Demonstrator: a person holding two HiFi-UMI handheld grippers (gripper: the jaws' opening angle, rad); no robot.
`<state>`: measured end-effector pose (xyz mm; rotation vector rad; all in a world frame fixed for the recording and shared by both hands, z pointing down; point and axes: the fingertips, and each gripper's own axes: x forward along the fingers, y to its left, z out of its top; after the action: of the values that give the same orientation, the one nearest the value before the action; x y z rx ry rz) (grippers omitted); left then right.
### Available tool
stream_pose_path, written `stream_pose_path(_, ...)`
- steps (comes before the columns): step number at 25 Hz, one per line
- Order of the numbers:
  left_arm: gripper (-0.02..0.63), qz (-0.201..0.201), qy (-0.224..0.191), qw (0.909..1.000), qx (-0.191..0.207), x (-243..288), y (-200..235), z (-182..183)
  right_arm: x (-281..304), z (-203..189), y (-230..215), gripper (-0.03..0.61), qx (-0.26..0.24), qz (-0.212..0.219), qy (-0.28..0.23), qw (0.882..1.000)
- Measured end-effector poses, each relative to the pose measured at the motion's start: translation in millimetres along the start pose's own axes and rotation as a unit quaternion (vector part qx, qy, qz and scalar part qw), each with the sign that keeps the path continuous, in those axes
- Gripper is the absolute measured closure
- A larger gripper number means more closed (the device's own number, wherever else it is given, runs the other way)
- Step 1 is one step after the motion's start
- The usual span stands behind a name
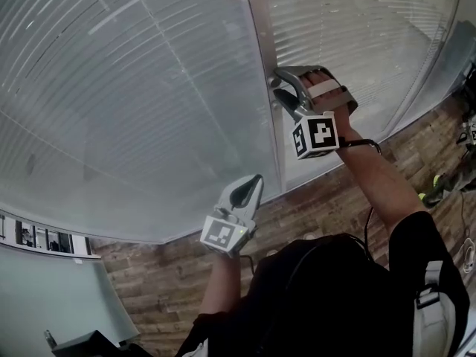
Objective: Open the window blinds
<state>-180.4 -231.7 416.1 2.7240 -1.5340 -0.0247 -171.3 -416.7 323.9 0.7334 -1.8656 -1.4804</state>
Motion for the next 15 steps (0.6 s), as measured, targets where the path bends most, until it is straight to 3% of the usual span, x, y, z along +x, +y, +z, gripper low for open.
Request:
stream_pose_path(9,0.61,0.011,-0.003,0.9999,0.0,-5.7,6.0,-1.9,4.7,3.3,-2.4,0.343,-0.002,-0.014,-0.005,1.0)
stream_pose_path(12,0.609,0.016,-0.004,0.9999,-0.001,-6.7,9.1,-1.5,6.3,4.4,1.9,0.446,-0.014,-0.011,-0.003,1.0)
stream_pose_path(15,0.61,0.016,-0.005,0.9999,0.003,-5.4,9.8,0.5,6.1,4.0,3.7,0.446,-0.013,-0.01,-0.004,1.0)
